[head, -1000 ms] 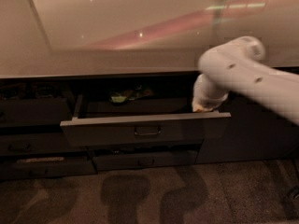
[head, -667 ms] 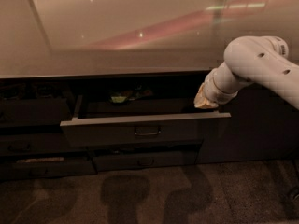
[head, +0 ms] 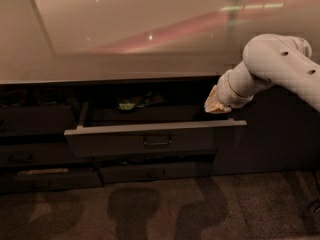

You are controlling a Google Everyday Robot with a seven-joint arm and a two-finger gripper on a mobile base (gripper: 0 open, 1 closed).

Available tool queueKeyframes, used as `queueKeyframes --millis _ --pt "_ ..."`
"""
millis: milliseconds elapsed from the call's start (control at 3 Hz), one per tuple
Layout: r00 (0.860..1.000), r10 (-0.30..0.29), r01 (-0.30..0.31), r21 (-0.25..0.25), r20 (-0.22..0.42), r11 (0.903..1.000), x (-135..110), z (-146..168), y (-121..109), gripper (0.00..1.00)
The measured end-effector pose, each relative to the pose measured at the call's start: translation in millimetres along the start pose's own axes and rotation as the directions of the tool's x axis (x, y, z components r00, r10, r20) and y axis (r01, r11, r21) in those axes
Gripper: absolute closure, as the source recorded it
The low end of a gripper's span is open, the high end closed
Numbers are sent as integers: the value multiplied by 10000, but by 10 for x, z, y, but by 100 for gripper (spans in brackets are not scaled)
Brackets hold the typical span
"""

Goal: Open top drawer

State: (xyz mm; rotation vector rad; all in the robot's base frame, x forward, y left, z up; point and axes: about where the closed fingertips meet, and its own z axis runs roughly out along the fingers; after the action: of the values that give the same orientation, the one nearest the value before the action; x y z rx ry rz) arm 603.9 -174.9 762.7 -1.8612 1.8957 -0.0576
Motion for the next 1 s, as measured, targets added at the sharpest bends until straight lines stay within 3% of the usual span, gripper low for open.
queueKeyframes --millis 667,1000 --pt "9958 779 -817 -821 -488 9933 282 365 -194 100" --pt "9958 776 -814 -823 -490 9933 281 366 -194 100"
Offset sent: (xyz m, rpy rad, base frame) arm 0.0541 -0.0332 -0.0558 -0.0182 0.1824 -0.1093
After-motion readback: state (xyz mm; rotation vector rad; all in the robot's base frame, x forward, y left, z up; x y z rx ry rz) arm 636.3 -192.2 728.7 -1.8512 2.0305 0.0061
